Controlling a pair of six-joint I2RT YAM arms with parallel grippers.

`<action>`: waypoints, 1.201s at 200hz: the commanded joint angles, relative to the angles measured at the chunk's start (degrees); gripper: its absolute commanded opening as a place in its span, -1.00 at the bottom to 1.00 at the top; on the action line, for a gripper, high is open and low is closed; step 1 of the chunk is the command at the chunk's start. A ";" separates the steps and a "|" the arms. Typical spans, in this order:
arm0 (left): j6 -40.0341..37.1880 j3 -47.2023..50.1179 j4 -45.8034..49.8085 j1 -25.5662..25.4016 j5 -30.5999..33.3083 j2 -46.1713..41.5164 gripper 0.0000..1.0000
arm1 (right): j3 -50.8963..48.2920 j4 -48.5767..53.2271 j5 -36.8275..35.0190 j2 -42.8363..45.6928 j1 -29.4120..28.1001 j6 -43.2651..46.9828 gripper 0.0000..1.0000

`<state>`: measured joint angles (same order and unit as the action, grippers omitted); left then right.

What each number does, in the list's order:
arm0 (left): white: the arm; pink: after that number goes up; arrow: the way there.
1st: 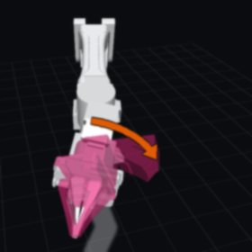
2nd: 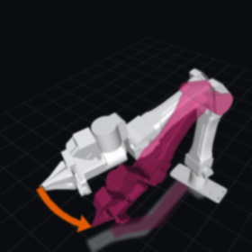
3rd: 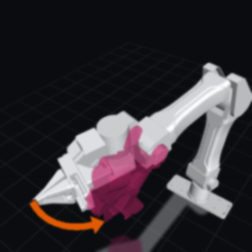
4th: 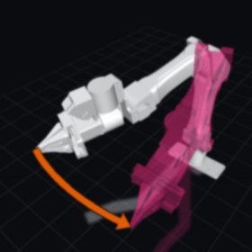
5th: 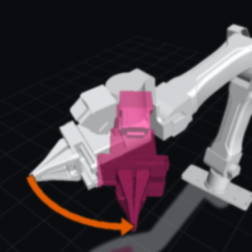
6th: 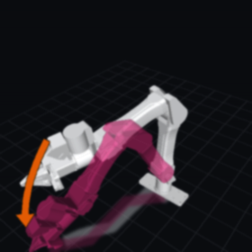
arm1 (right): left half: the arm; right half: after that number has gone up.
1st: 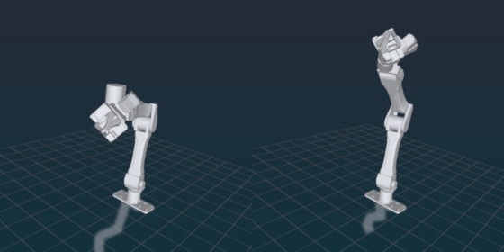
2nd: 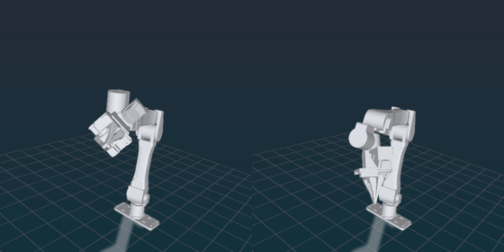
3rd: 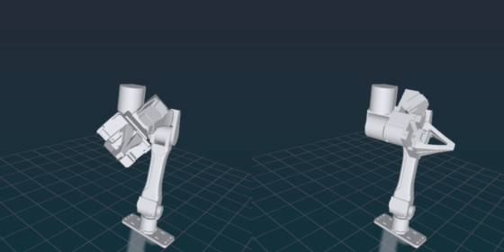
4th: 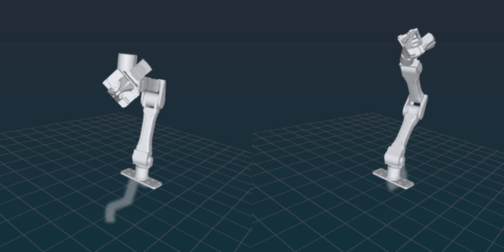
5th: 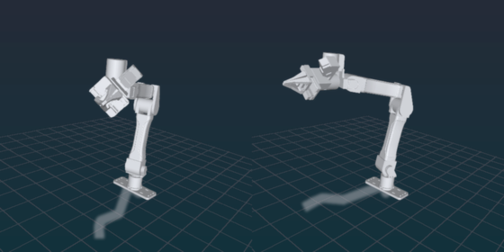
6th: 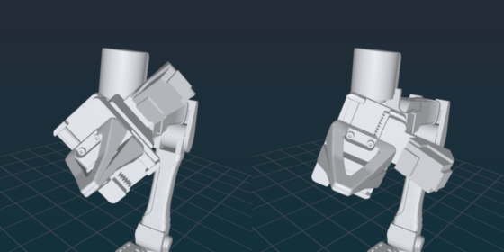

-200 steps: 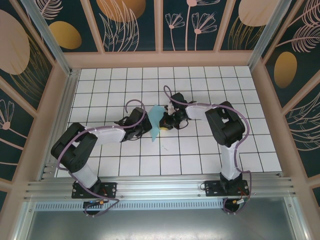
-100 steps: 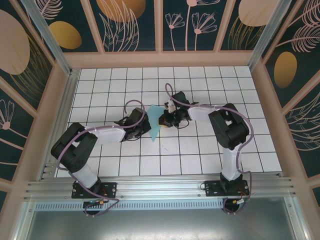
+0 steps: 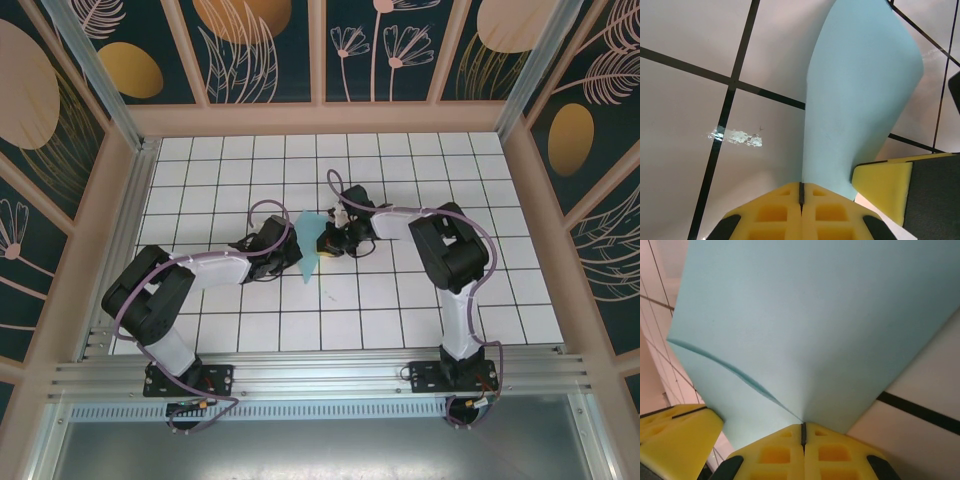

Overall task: Fold a paper plane with a square sheet of paper (pick it up from the middle)
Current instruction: Fold the wing for the fifth time at the center of the table.

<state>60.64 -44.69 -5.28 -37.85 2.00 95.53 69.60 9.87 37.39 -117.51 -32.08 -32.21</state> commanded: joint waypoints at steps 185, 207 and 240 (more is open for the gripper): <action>-8.19 -10.13 13.06 -3.31 10.73 4.92 -0.91 | 1.66 6.74 -3.90 -2.99 -0.46 1.09 -0.95; -8.43 -10.68 15.30 -3.44 12.15 5.46 -0.91 | 1.76 6.74 -3.90 -2.99 -0.44 0.93 -0.95; -9.29 -9.66 10.82 -3.52 8.26 4.89 -0.90 | 1.67 6.50 -3.33 -2.98 -0.46 0.83 -0.96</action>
<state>53.28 -54.30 5.76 -41.21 10.98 100.07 71.26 12.62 36.93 -118.13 -32.18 -31.88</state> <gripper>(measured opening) 0.059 0.068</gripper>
